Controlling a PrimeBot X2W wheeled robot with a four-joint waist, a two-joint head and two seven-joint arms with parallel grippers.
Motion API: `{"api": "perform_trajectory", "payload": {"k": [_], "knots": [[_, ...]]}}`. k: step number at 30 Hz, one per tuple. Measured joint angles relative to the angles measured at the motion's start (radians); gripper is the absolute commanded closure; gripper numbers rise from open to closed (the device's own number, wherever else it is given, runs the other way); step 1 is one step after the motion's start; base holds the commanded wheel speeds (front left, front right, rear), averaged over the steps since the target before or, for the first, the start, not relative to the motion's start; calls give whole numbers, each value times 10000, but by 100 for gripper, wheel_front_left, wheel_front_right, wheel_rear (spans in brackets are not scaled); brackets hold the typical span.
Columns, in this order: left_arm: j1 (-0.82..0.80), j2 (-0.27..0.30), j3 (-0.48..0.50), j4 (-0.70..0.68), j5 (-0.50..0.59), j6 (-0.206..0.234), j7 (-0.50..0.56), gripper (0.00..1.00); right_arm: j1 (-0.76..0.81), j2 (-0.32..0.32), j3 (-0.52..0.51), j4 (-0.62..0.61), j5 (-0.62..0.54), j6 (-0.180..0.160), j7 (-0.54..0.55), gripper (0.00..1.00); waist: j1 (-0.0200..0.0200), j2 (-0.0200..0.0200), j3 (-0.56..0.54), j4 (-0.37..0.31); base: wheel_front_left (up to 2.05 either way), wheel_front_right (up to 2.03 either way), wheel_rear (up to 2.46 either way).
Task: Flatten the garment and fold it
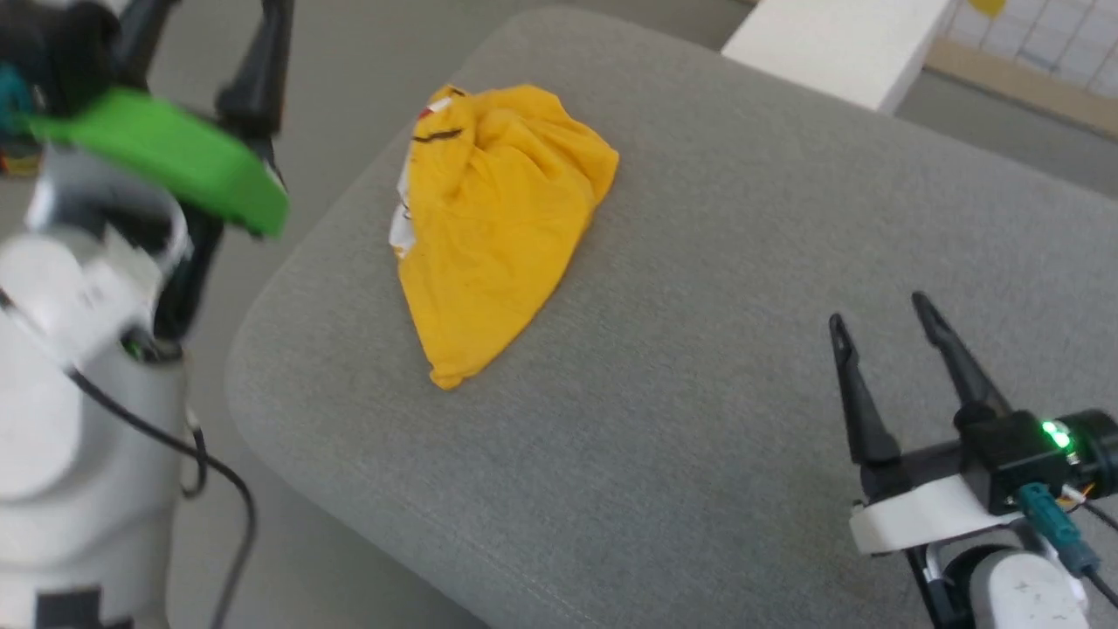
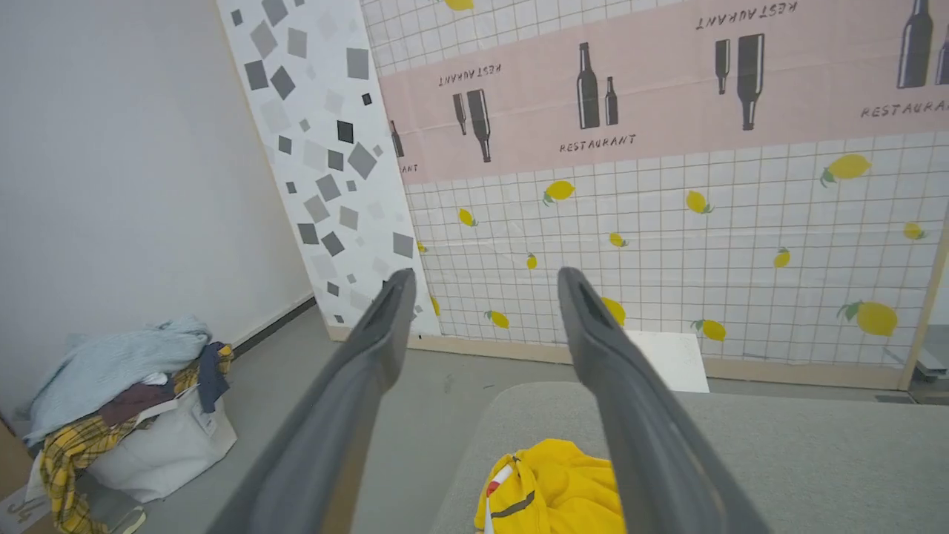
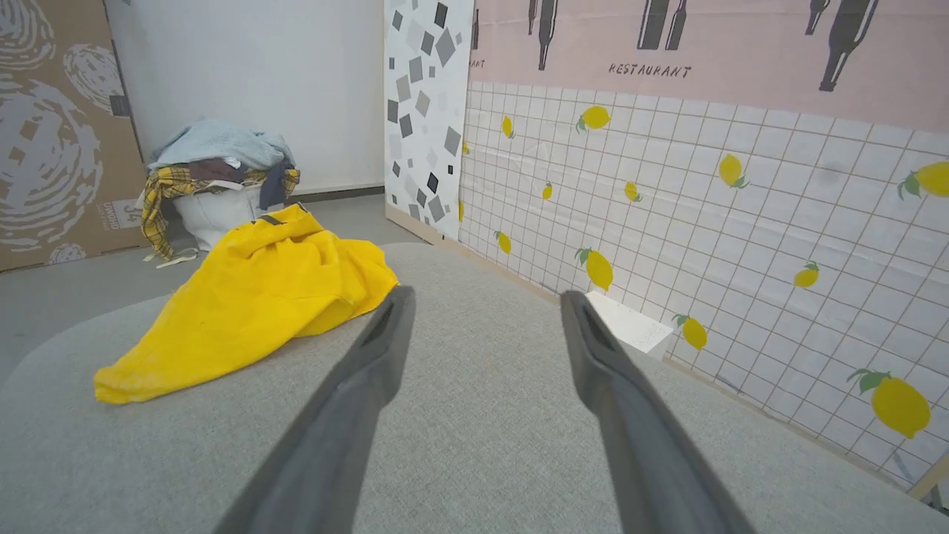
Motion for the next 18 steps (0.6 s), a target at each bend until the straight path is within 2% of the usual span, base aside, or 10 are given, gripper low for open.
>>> {"api": "perform_trajectory", "payload": {"k": [5, 11, 18], "knots": [[-1278, 552, -297, 1179, -479, -8, 704, 0, -230, -399, 150, -897, -35, 0, 385, 0, 1, 0, 811, -241, 0, 0, 0], [-1701, 1016, -399, 2420, -673, -10, 1179, 0, -625, -959, 324, -1992, -31, 0, 978, 0, 1, 0, 1862, -580, 0, 0, 0], [-1894, 729, -447, 3697, -1039, 111, 1379, 0, -715, -1622, 132, -2863, 6, 0, 1542, 0, 1, 0, 3113, -979, 0, 0, 0]]}}
